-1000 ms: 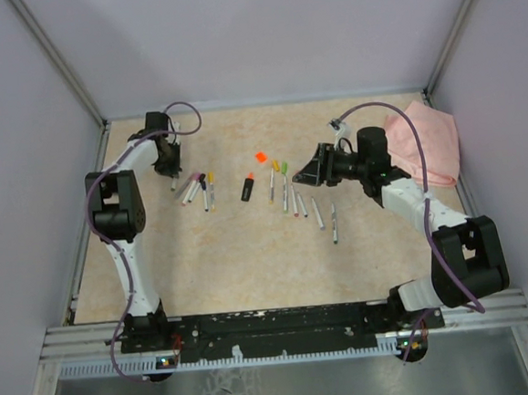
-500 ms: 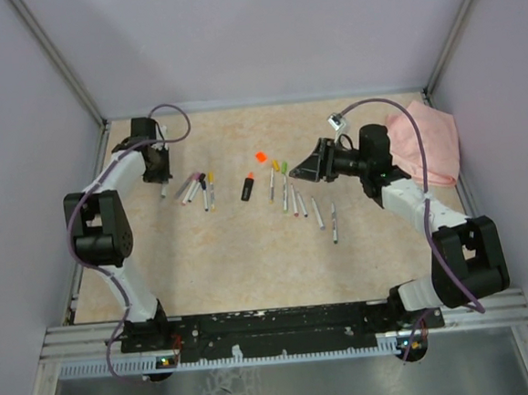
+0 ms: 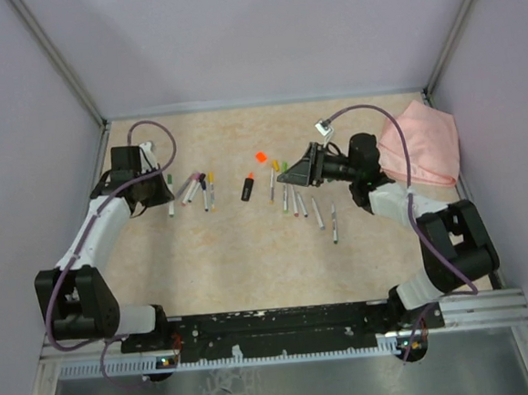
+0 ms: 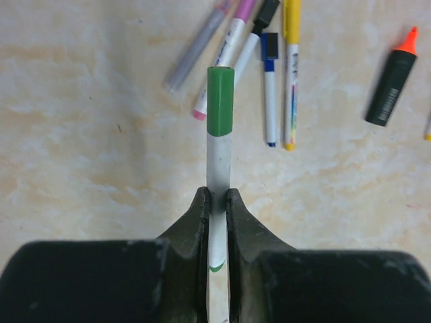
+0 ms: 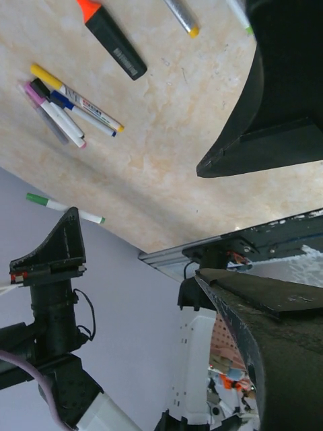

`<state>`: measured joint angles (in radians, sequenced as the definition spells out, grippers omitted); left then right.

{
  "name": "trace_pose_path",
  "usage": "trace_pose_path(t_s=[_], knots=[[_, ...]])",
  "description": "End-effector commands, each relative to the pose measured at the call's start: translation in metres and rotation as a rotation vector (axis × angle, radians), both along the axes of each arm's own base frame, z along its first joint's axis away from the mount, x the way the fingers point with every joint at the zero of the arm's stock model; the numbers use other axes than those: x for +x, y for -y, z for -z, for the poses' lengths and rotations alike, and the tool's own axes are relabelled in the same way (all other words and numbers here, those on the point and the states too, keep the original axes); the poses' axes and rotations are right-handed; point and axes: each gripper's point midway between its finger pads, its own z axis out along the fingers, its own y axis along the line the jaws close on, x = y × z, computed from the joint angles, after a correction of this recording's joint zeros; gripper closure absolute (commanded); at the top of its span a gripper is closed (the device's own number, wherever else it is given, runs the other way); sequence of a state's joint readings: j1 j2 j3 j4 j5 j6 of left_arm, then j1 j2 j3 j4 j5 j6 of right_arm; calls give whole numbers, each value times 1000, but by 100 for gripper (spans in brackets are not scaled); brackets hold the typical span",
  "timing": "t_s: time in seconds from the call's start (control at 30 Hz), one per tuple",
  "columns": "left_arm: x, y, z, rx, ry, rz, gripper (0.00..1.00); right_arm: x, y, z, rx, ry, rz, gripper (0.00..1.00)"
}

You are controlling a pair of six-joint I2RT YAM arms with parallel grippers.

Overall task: Open the pen caps
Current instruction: Pick up the pen from the center of the board.

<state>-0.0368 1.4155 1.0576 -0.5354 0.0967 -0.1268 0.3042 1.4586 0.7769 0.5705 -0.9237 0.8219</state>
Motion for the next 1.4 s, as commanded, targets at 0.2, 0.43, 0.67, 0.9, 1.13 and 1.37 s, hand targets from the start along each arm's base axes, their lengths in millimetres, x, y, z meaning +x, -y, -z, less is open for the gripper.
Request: trace_pose_path(t_s=[0.2, 0.43, 0.67, 0.9, 1.13, 1.37], knots=[[-45, 32, -48, -232, 114, -7, 100, -8, -38, -24, 106, 44, -129, 43], [-73, 53, -71, -364, 173, 45, 100, -16, -55, -19, 89, 17, -175, 43], [-87, 63, -85, -438, 236, 69, 100, -8, -71, -23, 35, 42, -167, 42], [-97, 68, -72, -480, 297, 92, 100, -4, -96, -23, -25, 116, -106, 41], [-89, 72, -96, -537, 418, 93, 100, 17, -97, -42, -108, 310, 53, 37], [-89, 75, -105, -562, 441, 104, 100, 19, -113, -41, -14, 341, 39, 31]])
